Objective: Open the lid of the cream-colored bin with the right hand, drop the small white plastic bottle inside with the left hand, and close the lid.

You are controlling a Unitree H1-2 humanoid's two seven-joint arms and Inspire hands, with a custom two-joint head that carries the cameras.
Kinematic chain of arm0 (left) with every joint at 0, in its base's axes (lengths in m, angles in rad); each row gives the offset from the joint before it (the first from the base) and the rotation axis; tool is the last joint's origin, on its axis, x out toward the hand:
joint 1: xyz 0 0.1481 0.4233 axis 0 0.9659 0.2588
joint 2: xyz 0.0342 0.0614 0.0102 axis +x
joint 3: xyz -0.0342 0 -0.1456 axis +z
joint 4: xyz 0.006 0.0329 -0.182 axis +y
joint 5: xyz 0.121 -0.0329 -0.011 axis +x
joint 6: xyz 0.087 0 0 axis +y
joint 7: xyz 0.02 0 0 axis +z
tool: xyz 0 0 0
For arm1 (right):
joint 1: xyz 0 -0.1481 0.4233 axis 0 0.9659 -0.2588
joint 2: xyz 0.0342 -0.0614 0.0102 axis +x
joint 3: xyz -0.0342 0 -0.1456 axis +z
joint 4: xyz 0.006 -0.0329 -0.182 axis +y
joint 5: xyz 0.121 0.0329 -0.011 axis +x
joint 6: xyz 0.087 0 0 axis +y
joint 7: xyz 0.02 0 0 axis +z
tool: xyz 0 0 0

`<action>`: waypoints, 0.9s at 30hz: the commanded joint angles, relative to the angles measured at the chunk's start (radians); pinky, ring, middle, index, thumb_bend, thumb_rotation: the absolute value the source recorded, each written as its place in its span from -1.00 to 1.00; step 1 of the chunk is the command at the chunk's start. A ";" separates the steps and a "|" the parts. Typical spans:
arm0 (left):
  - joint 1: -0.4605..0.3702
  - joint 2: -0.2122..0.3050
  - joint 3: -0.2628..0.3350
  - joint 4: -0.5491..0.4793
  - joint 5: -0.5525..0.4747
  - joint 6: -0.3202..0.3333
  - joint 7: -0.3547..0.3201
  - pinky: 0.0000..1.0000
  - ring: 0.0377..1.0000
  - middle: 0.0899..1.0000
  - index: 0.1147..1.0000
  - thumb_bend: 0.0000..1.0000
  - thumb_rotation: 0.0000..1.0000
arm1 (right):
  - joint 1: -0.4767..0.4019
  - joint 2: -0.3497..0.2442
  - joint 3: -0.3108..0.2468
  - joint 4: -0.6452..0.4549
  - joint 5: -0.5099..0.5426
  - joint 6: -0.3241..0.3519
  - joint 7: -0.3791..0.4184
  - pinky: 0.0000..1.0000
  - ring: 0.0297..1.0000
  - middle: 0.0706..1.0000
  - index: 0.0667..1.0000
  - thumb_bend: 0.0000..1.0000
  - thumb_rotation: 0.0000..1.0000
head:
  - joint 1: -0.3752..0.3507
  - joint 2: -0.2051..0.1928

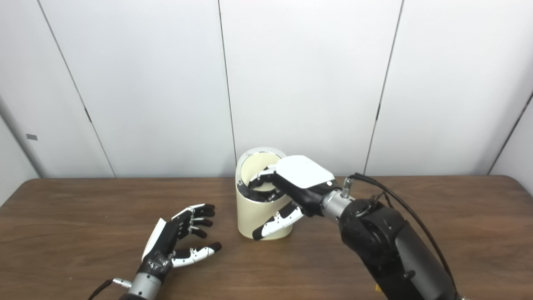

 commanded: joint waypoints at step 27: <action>-0.042 0.012 0.002 -0.004 -0.009 -0.036 -0.001 0.20 0.38 0.49 0.51 0.33 -0.91 | 0.057 0.058 -0.270 -0.087 0.171 0.070 -0.183 0.22 0.52 0.52 0.47 0.36 -0.11 | -0.016 -0.009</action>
